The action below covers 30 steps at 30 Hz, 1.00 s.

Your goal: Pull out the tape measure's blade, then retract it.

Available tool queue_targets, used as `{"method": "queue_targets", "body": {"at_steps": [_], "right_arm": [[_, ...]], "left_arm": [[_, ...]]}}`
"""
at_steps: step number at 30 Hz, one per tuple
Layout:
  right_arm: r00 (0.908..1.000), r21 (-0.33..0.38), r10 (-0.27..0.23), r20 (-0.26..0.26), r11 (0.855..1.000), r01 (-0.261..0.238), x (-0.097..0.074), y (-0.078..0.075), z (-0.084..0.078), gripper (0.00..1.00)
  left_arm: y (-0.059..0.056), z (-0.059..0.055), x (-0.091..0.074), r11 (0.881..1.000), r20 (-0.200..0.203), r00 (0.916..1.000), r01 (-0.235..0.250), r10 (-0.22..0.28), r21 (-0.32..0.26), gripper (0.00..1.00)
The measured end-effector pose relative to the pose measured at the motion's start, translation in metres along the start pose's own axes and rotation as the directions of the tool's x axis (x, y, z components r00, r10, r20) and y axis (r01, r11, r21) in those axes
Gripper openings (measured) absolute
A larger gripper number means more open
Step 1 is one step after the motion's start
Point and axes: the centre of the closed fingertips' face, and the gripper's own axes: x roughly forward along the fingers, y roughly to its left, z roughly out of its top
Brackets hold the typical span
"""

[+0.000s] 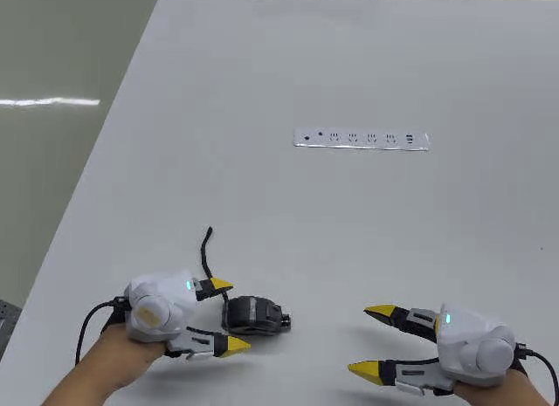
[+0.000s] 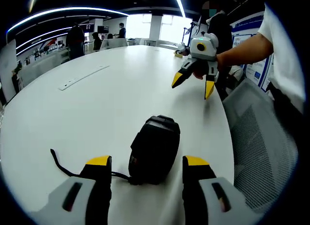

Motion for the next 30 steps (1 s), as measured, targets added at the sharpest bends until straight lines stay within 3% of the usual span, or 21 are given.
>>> {"method": "queue_targets", "body": {"at_steps": [30], "right_arm": [[1.0000,0.013,0.006,-0.006,1.000,-0.006,0.0020,-0.0005,-0.0032,0.53]], "left_arm": [[-0.0058,0.0028,0.0070,0.998,0.003,0.9985,0.055,-0.055,0.008,0.35]]}}
